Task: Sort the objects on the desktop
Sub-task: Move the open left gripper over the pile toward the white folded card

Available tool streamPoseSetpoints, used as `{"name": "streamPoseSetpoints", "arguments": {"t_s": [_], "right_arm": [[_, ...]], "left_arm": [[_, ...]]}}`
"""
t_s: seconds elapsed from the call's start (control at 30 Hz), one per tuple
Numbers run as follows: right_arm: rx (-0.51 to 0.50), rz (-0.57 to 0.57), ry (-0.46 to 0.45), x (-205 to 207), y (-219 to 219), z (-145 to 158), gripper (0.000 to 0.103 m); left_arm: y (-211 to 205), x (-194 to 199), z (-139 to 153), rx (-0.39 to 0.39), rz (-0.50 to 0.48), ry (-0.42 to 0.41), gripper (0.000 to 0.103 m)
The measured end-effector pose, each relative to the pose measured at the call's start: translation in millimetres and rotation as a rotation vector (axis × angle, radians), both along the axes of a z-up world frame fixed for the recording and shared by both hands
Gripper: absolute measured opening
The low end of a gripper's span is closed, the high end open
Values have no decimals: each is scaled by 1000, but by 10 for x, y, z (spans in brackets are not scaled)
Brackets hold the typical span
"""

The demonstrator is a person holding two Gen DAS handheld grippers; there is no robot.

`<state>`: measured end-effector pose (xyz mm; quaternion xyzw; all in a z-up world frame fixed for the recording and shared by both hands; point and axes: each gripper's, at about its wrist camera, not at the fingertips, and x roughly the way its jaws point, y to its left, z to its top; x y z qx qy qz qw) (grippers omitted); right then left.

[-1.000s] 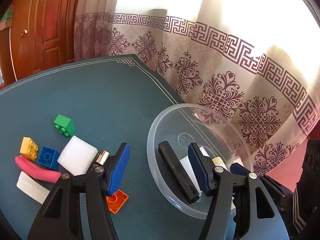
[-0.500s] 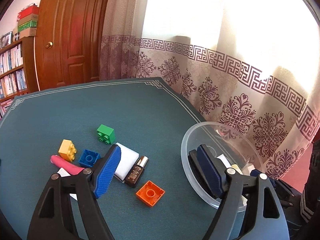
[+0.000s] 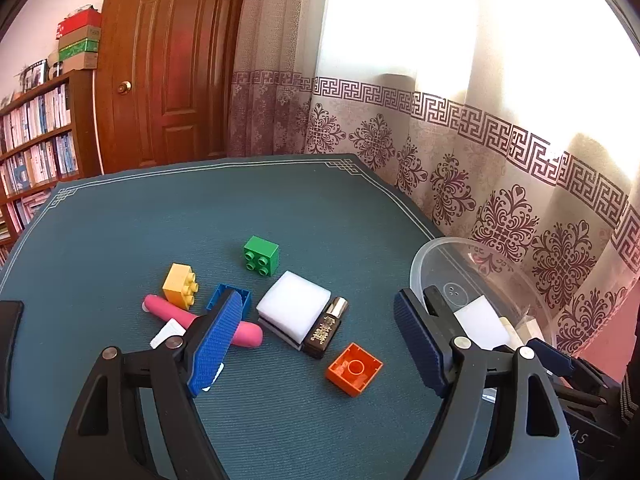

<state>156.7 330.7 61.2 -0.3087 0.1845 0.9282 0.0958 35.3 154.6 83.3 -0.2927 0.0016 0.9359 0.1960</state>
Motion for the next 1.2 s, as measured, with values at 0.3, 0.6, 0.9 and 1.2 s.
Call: {"name": "streamPoseSetpoints", "arguments": {"t_s": [0.3,0.6,0.9,1.2], "right_arm": [[-1,7,-11,0,-93,-36,80],[-2,18,-22,-29,-176,-72,80],[-6,24,-15,-23,-230,-49,80],[-10,47,-16,-38,-291,-54,80]], "left_arm": [[-303,-78,-48,24,72,-17,81],[-597,-217,-153,46,144,-63,81],[-722,-294,-314,15,173,-106,81],[-882,-401,-436,30,222,-162,81]]}}
